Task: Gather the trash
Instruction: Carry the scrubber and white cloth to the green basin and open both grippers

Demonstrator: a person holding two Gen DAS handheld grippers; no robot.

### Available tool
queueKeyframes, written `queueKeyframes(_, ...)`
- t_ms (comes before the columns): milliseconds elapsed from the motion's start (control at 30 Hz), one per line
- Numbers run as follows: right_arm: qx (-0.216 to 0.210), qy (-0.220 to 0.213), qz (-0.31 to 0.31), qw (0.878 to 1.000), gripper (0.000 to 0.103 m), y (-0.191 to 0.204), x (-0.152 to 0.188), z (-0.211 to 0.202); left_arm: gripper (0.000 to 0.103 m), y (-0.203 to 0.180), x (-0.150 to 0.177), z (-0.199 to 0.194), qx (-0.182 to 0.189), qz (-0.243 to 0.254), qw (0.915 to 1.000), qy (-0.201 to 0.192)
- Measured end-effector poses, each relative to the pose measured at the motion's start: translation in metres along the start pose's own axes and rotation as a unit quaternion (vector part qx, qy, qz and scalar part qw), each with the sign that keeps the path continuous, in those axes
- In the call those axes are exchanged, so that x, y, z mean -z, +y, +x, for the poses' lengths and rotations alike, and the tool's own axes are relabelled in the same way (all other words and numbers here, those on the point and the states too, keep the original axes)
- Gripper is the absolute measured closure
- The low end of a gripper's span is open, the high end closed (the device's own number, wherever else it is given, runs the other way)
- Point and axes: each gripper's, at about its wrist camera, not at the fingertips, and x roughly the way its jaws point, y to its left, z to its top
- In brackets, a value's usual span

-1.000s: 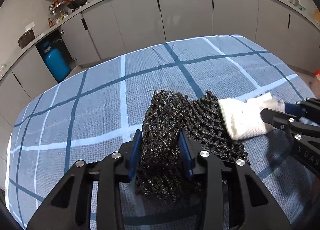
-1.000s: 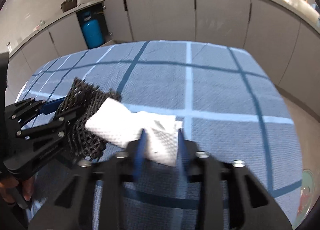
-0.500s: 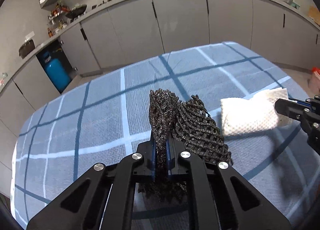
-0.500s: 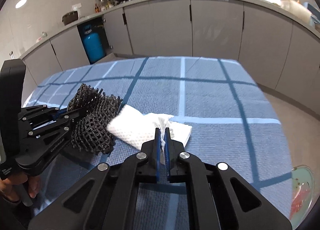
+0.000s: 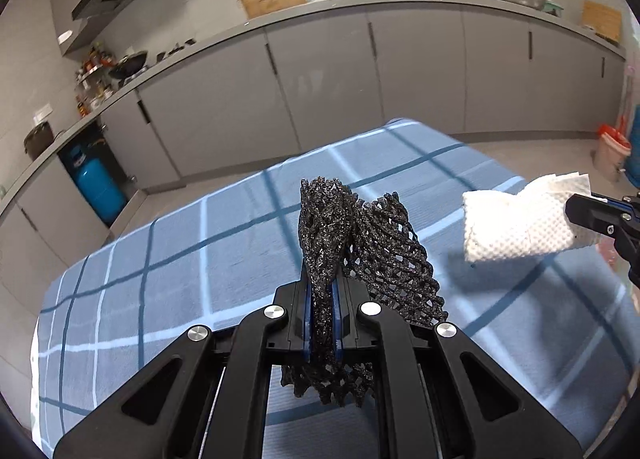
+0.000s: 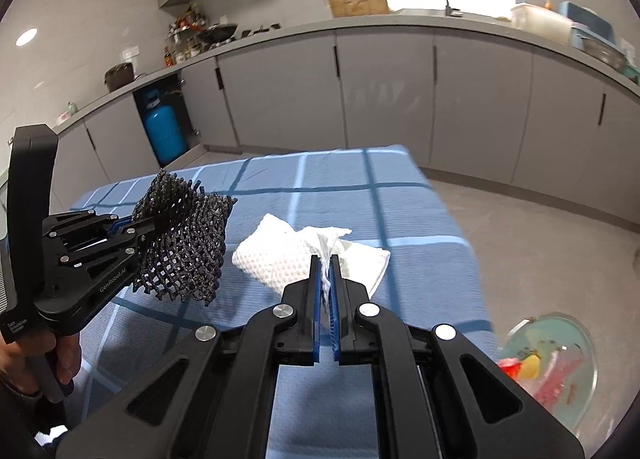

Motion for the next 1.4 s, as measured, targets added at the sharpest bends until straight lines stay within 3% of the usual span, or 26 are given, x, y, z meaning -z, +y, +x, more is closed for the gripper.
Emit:
queueKeyframes(333, 0.057, -0.026, 0.040, 0.997, 0.097, -0.066, 0.015, -0.052, 0.094, -0.071, -0.024, -0.015, 0.048, 0.047, 0.9974, -0.025)
queueKeyframes(733, 0.133, -0.047, 0.094, 0.986, 0.097, -0.147, 0.041, -0.102, 0.094, -0.172, -0.047, -0.036, 0.120, 0.105, 0.9855, -0.057)
queueKeyframes(1133, 0.165, -0.036, 0.138, 0.976, 0.097, -0.196, 0.077, -0.113, 0.094, -0.252, -0.049, -0.036, 0.178, 0.142, 0.9723, -0.054)
queueKeyframes(1400, 0.172, -0.021, 0.164, 0.971, 0.097, -0.218, 0.099, -0.093, 0.094, -0.282, -0.040, -0.017, 0.197, 0.156, 0.9672, -0.037)
